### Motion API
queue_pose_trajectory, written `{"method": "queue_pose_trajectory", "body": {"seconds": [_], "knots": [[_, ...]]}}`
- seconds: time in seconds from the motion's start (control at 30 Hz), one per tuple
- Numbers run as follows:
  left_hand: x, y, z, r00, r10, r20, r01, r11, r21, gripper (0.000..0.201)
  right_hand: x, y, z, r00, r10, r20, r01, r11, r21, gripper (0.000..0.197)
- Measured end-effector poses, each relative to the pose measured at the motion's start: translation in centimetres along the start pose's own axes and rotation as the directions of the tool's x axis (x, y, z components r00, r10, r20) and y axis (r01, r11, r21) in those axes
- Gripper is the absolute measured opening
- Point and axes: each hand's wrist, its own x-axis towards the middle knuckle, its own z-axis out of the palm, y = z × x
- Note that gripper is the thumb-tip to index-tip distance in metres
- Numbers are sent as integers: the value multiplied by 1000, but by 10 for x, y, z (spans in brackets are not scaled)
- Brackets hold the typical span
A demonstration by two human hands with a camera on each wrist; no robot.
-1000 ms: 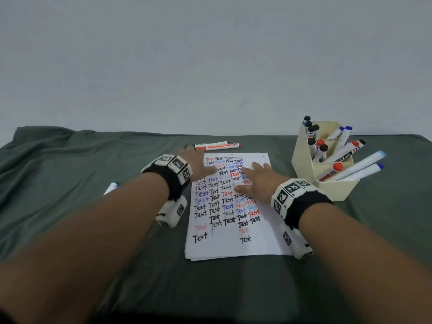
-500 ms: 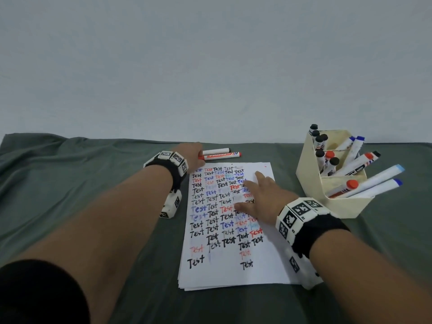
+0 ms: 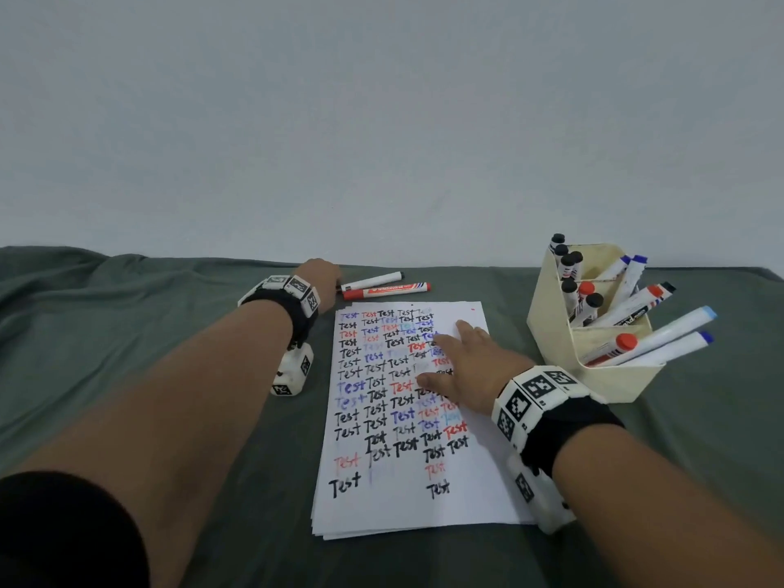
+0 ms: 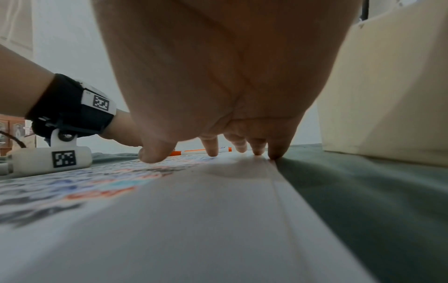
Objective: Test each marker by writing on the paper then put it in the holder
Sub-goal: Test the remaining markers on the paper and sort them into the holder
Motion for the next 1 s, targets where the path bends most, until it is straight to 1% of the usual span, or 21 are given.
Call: {"method": "queue_pose_trajectory", "body": {"seconds": [0.07, 0.13, 0.17, 0.23, 0.3, 0.37, 0.4, 0.43, 0.5, 0.57, 0.63, 0.7, 0.8, 0.83, 0.9, 1.0], "knots": [[-7, -3, -1, 998, -28, -63, 27, 1000, -8, 24, -1, 0, -1, 1000, -4, -23, 5, 1000, 19, 87], [-15, -4, -4, 986, -14, -163, 5, 998, -55, 21, -2, 1, -3, 998, -18, -65, 20, 999, 37, 87], [-20, -3, -6, 976, 22, -217, -39, 996, -77, 20, -3, 1, -4, 995, -27, -98, 31, 999, 43, 88], [-35, 5, -10, 941, 135, -309, -168, 982, -83, 19, -4, 1, -5, 980, -46, -194, 57, 997, 48, 90], [-55, 20, -12, 894, 244, -376, -295, 952, -81, 18, -5, 1, -6, 944, -73, -323, 84, 996, 19, 92], [-75, 35, -11, 845, 311, -435, -394, 912, -114, 17, -4, 1, -6, 896, -103, -432, 97, 995, -36, 89], [-84, 41, -9, 825, 332, -457, -430, 893, -128, 16, -4, 1, -6, 883, -114, -455, 96, 993, -63, 83], [-92, 45, -5, 811, 342, -475, -456, 878, -147, 16, -4, 0, -7, 882, -123, -455, 93, 992, -89, 74], [-102, 50, 2, 797, 334, -503, -479, 857, -189, 16, -3, -1, -8, 902, -131, -410, 88, 989, -122, 49], [-108, 53, 9, 806, 314, -502, -477, 847, -235, 17, -6, -3, -11, 912, -117, -392, 89, 992, -90, 26], [-111, 55, 12, 828, 306, -469, -474, 829, -296, 17, -8, -5, -12, 909, -129, -395, 110, 992, -69, 16], [-111, 57, 12, 853, 331, -403, -465, 833, -299, 20, -9, -6, -12, 905, -152, -397, 141, 988, -57, 13], [-106, 57, 11, 880, 375, -291, -444, 868, -224, 28, -6, -5, -11, 899, -189, -396, 183, 982, -53, 11], [-105, 57, 11, 890, 378, -254, -434, 872, -225, 30, -5, -5, -10, 899, -201, -390, 193, 979, -59, 11], [-105, 55, 13, 905, 373, -203, -418, 868, -269, 34, -2, -5, -9, 900, -218, -377, 208, 976, -67, 11], [-106, 54, 15, 920, 358, -159, -391, 867, -309, 36, 1, -4, -8, 904, -228, -362, 215, 974, -76, 13]]}}
